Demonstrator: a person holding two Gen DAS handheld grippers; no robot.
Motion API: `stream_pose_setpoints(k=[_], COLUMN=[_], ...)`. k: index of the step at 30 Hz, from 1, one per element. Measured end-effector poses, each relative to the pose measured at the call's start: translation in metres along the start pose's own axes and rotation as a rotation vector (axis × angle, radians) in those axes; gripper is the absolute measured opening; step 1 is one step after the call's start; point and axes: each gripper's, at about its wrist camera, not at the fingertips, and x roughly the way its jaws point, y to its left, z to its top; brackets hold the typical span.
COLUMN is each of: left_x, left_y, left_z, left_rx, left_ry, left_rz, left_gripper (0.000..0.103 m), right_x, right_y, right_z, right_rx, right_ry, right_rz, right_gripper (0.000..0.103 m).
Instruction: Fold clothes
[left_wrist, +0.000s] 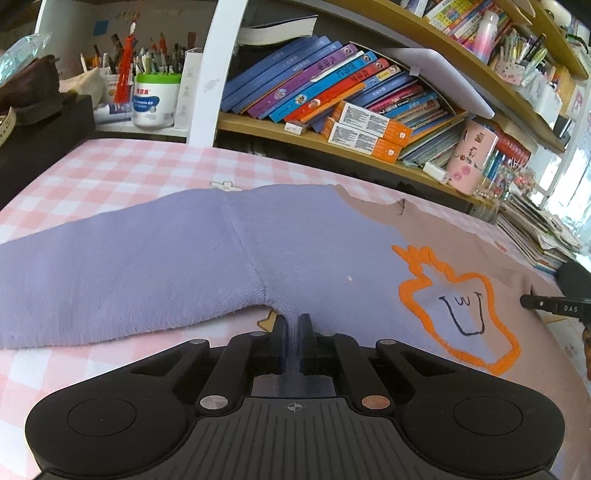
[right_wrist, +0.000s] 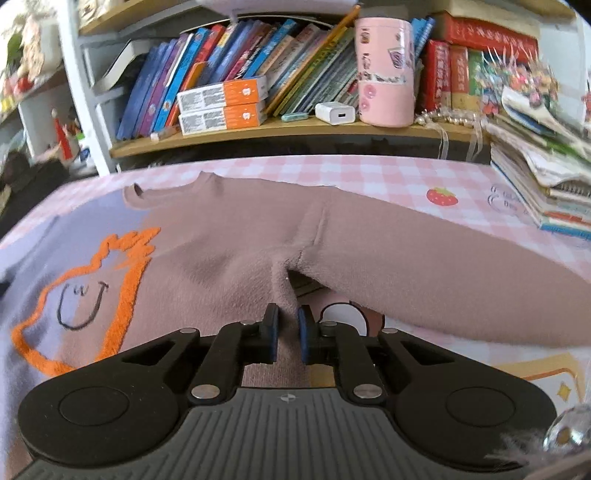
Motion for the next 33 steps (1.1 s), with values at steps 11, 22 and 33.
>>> stream_pose_setpoints(k=[11, 22, 33], left_x=[0.021, -0.056, -0.100], left_y=[0.002, 0.008, -0.009], left_z=[0.019, -0.039, -0.083], left_rx=[0.012, -0.111, -0.129], left_ry=[0.002, -0.002, -0.069], left_rz=[0.043, -0.018, -0.033], left_gripper=[0.007, 0.028, 0.048], right_x=[0.004, -0.078, -0.129], right_y=[-0.017, -0.008, 0.031], right_z=[0.003, -0.064, -0.111], right_rx=[0.101, 0.141, 0.058], right_ry=[-0.013, -0.003, -0.016], right_rz=[0.050, 0.080, 0.031], right_gripper=[0.013, 0.022, 0.036])
